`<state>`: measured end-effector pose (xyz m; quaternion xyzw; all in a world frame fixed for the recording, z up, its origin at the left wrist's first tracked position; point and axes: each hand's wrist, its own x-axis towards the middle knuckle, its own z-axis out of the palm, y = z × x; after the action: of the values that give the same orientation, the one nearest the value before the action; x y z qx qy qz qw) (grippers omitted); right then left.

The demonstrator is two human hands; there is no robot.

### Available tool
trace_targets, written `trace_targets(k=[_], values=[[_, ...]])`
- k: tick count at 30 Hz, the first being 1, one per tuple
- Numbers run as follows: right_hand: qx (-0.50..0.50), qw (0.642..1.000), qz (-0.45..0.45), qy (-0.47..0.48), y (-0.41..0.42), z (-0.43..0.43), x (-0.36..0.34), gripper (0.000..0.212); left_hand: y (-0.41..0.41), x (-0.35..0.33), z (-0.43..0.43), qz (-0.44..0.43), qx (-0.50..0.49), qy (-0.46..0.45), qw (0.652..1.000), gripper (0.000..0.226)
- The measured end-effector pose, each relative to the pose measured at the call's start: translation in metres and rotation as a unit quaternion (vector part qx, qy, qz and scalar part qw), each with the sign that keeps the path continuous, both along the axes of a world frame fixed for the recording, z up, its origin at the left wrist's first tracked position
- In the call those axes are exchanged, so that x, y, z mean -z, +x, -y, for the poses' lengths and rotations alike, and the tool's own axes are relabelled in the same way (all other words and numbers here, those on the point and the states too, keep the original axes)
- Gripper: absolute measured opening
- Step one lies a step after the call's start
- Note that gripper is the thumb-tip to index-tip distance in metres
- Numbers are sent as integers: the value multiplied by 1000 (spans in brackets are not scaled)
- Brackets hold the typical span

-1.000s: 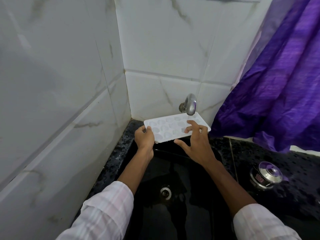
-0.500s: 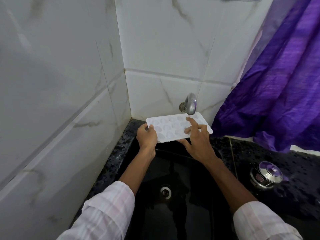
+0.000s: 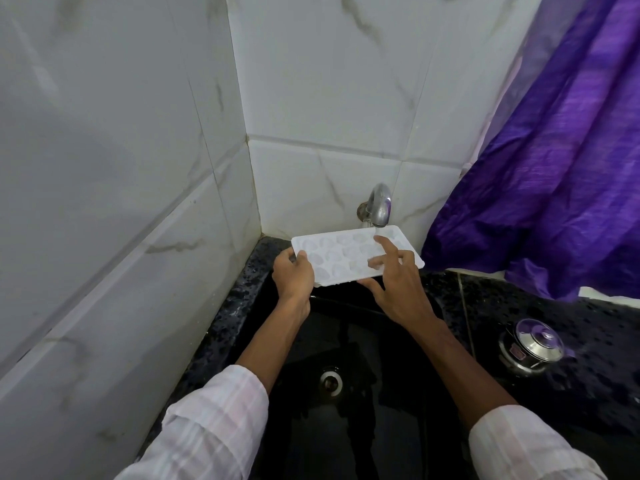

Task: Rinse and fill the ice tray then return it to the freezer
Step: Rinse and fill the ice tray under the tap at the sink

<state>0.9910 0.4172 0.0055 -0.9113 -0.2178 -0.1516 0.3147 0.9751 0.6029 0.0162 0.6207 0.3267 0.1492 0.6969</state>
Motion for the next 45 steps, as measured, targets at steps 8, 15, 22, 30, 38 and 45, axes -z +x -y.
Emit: trace_targets(k=[8,15,22,30,38,45], values=[[3,1000,-10,-6,-3,0,-1,73,-1,-1,0,2,1,1,1000,25],[22,1000,-4,-22,-9,-5,1,71,-5,0,-1,-3,-4,-4,1000,21],[-55,996,-63,-6,-23,9,10,78,-14,6,-7,-11,6,21,1000,26],[229,942,-105,222,-29,36,13,50,-25,16,-14,-21,18,47,999,24],[151,835,-373,374,-20,47,26,34,-28,19,-19,-19,43,91,995,23],[121,848,-365,365,-31,39,32,22,-42,24,-28,-18,33,118,992,18]])
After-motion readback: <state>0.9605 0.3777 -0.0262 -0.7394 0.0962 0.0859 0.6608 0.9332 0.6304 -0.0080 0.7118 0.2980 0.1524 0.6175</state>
